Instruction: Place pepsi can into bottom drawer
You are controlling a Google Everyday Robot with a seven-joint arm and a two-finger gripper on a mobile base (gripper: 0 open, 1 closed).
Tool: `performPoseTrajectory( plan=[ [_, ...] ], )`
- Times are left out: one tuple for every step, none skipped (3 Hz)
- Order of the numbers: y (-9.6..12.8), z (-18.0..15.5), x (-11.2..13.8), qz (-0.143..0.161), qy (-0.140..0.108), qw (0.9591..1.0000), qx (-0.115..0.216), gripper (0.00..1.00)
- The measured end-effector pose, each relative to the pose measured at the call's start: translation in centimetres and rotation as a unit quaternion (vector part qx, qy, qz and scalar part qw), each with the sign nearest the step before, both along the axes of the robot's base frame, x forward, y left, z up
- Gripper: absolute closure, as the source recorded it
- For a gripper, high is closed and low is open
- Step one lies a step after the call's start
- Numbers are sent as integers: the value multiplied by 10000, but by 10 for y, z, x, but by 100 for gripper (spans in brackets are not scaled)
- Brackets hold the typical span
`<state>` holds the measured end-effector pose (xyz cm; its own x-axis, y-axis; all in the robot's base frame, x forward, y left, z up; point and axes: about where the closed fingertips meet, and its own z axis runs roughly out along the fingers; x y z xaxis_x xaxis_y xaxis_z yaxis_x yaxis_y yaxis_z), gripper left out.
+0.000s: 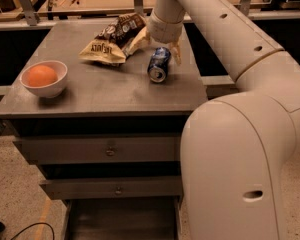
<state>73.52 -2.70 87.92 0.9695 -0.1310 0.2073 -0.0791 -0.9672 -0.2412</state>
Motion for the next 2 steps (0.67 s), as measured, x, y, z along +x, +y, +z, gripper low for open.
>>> performPoseTrajectory(
  plan=[
    [-4, -19, 8, -27, 78, 9998, -194, 41],
    [0, -49, 9, 42, 355, 9986, -394, 64]
  ],
)
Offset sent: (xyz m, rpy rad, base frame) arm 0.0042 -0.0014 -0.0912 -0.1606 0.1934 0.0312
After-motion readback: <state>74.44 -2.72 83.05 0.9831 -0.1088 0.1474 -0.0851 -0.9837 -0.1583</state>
